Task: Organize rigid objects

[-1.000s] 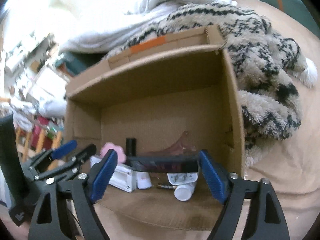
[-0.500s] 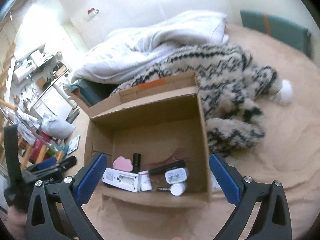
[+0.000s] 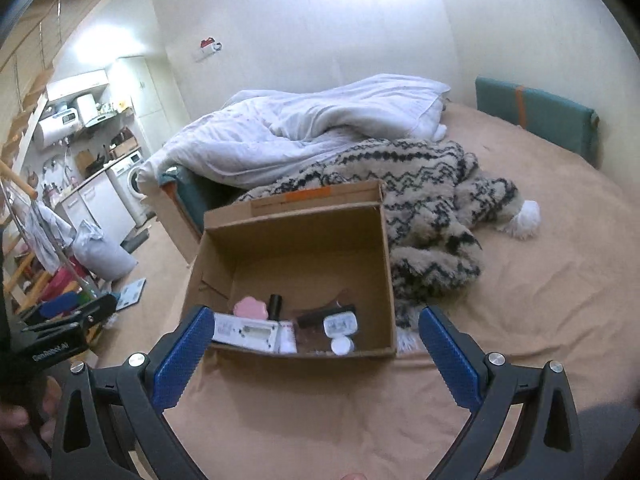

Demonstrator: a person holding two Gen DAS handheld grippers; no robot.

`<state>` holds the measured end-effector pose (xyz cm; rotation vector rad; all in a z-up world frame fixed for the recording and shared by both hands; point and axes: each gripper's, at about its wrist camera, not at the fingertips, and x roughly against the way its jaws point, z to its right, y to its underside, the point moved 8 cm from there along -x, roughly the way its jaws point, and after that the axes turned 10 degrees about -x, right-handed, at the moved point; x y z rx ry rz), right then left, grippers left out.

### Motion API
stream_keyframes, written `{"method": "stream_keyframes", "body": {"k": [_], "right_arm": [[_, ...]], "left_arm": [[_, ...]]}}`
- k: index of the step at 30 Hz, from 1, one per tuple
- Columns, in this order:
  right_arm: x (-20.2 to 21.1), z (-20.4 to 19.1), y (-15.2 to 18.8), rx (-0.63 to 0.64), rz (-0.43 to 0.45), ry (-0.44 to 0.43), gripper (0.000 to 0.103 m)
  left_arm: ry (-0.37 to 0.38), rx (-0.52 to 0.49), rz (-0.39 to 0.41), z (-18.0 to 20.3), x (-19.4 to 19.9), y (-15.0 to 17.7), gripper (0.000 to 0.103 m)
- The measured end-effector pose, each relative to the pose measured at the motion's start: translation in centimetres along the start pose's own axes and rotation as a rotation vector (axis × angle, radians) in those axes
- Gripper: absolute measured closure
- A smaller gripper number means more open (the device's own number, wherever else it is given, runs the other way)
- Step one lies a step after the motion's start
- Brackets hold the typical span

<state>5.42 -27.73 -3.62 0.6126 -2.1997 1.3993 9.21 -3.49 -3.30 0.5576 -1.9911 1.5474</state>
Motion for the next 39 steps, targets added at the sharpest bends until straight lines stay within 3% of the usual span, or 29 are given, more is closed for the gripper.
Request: {"method": "stream_keyframes", "body": {"k": [3,8,13,16,39], "right_arm": [[-0.5,0.1,0.4,-0.02,0.003,0.002,0.0],[-1.3,-0.5,0.6,0.03,0.009,0.027,0.0],[-2.1,0.5,0.9,-0.023,-0.032,0.021,0.0],[-2.2,0.9,0.8,-0.046,-0.034,0.024,0.0],[-2.3,0.5,1.1,-0.008,-0.031,0.046,0.0]], "left_arm": [[-0.011,-0.002,-0.018,0.0,-0.7,1.4,0.006],[0.005,0.04,-0.015,-0.5,-1.6,0.9,0.005],[0.048,0.077,-0.078,-0.3,-2.9,1.9,0.005],[0.038,0.071,-0.093,-0.3,-3.4,2.1,0.005],[0.045,0.081,-0.103,-0.4,-3.2,2.4,0.005]]}}
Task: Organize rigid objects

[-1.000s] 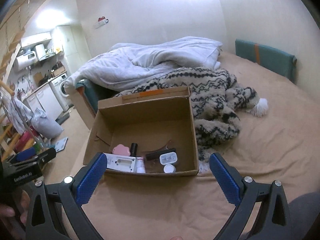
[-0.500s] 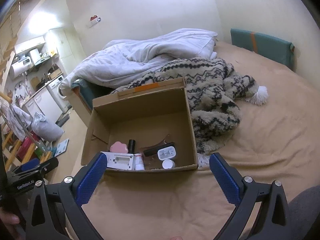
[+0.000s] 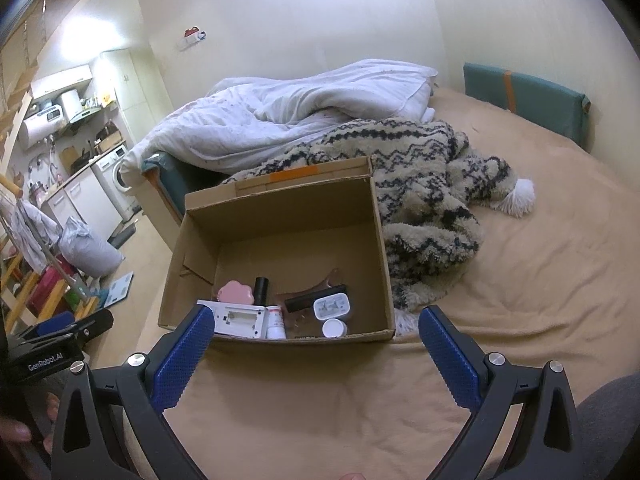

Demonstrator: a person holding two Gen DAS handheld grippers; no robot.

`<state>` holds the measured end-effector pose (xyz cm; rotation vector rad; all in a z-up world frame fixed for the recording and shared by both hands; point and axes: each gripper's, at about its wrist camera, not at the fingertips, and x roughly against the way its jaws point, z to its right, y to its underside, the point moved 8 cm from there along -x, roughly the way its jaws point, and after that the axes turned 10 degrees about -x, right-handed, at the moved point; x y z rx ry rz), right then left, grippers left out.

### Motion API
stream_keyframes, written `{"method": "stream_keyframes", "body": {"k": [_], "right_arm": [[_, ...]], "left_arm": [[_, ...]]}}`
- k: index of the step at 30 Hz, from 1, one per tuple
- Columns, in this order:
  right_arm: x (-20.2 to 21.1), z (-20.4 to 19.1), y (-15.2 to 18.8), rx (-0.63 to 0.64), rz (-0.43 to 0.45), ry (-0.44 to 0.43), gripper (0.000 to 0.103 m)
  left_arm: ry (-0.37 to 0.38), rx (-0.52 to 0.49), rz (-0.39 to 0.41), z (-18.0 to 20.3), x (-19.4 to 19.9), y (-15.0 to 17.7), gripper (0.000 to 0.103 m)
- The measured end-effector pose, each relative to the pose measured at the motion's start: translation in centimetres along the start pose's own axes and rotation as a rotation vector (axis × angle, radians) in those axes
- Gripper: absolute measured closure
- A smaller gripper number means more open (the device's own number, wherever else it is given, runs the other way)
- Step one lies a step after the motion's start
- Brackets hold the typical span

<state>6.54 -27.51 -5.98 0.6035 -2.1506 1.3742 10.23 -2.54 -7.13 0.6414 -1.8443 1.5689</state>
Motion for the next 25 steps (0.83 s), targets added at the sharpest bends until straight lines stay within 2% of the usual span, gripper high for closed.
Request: {"method": "stream_keyframes", "body": {"k": [25], "right_arm": [[0.13,-0.29,-0.12,0.005,-0.003,-0.013,0.0]], "left_arm": [[0.007,-0.005,-0.015,-0.12,-0.32,0.33,0.005]]}}
